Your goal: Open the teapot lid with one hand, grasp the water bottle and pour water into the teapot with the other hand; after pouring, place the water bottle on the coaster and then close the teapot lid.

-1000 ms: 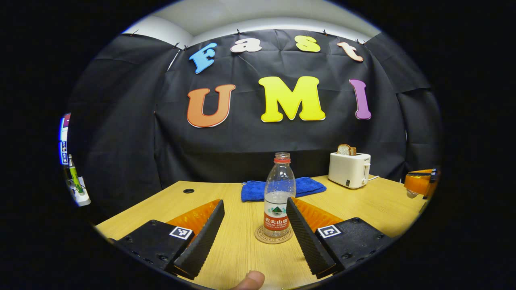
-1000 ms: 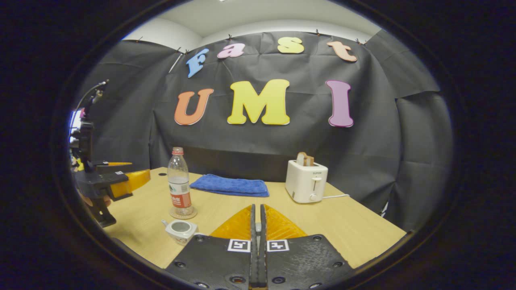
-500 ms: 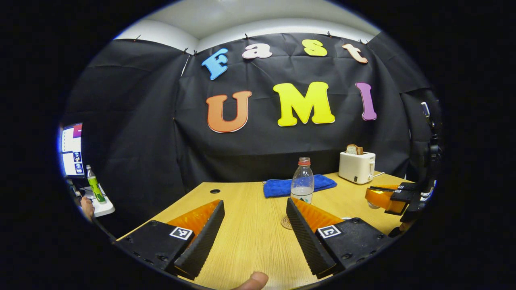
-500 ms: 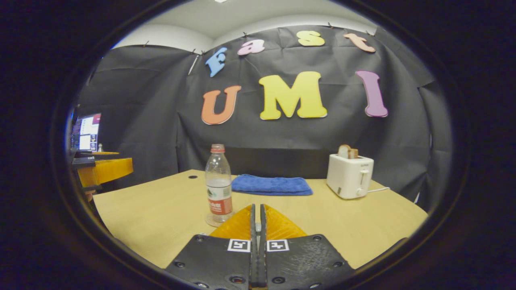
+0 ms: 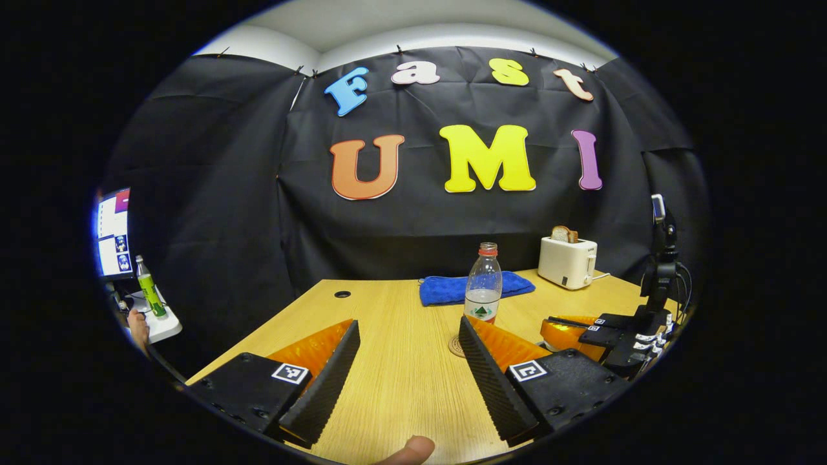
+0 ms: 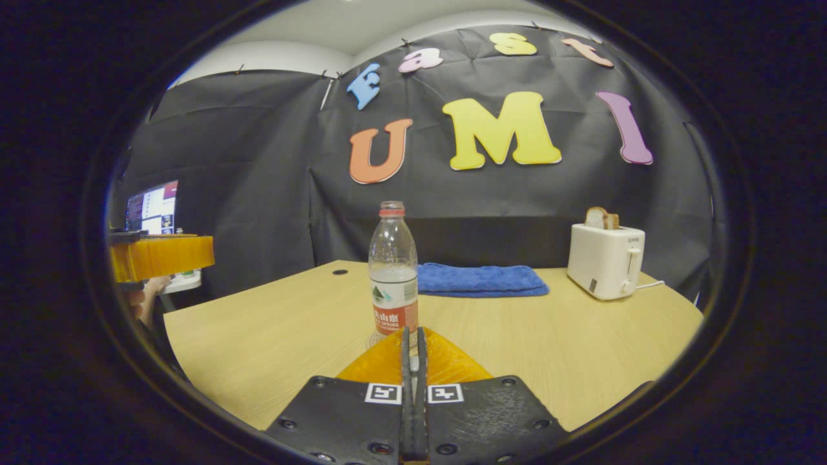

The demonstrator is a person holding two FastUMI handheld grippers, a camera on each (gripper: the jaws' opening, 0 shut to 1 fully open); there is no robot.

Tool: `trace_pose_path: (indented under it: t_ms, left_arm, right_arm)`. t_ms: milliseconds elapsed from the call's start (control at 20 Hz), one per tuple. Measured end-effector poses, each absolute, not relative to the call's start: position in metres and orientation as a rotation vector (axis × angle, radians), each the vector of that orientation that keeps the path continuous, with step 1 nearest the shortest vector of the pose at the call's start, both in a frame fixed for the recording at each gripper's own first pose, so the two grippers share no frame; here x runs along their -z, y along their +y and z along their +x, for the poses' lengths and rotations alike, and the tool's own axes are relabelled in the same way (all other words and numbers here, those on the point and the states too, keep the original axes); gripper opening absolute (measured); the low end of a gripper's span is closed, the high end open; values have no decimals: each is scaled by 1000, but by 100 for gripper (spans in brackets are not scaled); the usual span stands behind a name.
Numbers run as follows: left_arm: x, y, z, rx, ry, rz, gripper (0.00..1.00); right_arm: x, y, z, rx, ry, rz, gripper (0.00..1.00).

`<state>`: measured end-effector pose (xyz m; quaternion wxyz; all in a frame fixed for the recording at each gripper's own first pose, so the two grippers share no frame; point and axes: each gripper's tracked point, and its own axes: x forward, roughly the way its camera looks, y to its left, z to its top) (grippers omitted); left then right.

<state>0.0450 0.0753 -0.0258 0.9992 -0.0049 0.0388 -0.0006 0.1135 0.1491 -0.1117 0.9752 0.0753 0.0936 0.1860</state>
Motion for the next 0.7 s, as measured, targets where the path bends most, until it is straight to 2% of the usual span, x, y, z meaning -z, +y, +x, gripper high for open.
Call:
trace_pose_path:
  t_ms: [400,450,500,550,700]
  left_arm:
    - [28,73,45,27,89,-27,96]
    - [28,72,45,32,88,-27,96]
    - [27,70,45,36,87,-26,96]
    - [30,69,46,38,91,-23,97]
    - [33,70,46,36,103,-22,96]
  right_arm:
    - [123,158,119,-370,211,175,1]
    - [122,158,121,-365,205,169,2]
    - [121,156,120,-363,198,159,9]
    - [120,155,119,-363,192,149,6]
    - [119,155,121,-363,181,139,6]
